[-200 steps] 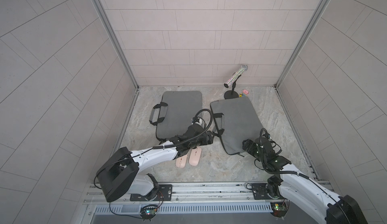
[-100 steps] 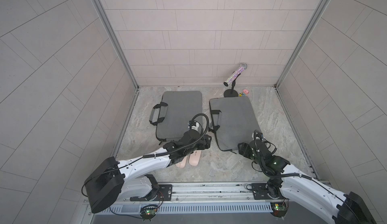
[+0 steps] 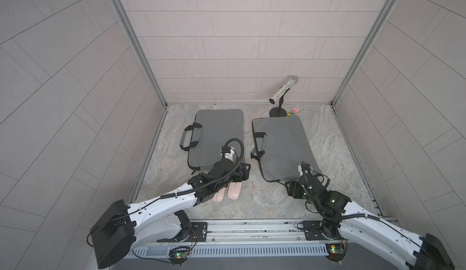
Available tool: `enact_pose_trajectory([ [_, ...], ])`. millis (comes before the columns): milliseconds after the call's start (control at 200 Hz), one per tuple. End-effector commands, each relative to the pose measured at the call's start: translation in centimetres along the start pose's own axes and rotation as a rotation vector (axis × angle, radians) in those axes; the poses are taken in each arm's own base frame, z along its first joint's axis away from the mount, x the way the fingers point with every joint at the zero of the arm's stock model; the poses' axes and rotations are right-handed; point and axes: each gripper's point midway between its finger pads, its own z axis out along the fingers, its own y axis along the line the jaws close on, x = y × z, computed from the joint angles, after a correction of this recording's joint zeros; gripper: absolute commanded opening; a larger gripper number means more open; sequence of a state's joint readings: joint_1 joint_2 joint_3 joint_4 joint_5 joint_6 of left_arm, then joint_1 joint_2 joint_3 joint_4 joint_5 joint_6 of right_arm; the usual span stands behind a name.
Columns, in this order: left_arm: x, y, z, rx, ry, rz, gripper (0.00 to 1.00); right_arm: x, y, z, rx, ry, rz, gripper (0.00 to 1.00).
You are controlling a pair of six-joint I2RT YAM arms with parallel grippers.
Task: Put the mouse into the laptop bag
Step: Unzip the zipper on the zippered laptop bag.
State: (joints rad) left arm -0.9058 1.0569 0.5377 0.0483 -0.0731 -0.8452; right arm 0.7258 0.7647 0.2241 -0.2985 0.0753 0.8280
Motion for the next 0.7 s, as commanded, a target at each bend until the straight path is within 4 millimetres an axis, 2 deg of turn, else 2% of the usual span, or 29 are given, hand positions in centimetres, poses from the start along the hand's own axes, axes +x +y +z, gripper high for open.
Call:
enact_pose_trajectory([
  [0,0.2,0.5,-0.4,-0.011,-0.008,0.008,0.84,-0.5,2.4,0.6,-0.010,0.003,-0.103,0.71],
  [105,0.0,0.5,-0.6,-0.012,-0.015,0.007,0.84,0.1,3.1,1.1,0.036,0.016,-0.186,0.70],
  [385,0.3,0.7,-0.4,-0.010,-0.015,-0.005,0.84,1.5,1.9,2.8,0.124,0.066,-0.241,0.61],
  [545,0.2,0.5,0.2,0.004,-0.026,-0.017,0.84,1.7,1.8,3.0,0.120,0.071,-0.246,0.44],
  [695,0.1,0.5,0.8,0.009,-0.044,-0.029,0.84,2.0,2.4,3.2,0.084,0.081,-0.240,0.33],
])
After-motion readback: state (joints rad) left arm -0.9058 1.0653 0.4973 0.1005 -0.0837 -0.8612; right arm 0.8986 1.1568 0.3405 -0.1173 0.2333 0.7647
